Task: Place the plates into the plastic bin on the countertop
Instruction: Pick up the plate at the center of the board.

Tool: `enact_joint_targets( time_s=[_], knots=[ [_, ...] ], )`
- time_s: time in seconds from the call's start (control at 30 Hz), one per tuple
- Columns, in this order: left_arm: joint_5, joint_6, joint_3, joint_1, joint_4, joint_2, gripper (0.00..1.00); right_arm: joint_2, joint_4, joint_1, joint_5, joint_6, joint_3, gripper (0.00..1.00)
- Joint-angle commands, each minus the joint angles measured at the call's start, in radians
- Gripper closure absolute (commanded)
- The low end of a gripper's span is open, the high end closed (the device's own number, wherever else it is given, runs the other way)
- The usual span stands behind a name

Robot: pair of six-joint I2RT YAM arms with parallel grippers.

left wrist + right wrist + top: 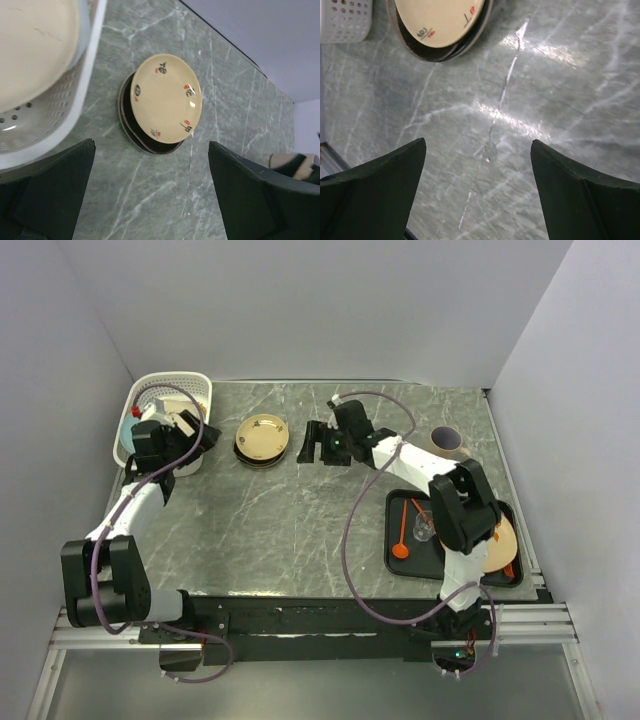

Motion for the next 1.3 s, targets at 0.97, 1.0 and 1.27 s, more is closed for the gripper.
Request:
enact_joint_targets(
  time_s=[0.97, 1.0, 1.27],
  knots=[
    [-0.102, -0.026, -0.107, -0.26, 0.005, -0.074, 0.01, 0.533, -0.035, -0.04, -0.058, 0.171, 0.658, 0.38],
    [-0.104, -0.027, -0.107, -0.261, 0.005, -0.071, 0.01, 0.541, -0.035, -0.04, -0.061, 0.173, 0.669, 0.4],
    [-0.121, -0.044, -0.119, -0.277, 0.005, -0.064, 0.01, 0.599, -0.047, -0.045, -0.08, 0.182, 0.744, 0.53]
  ],
)
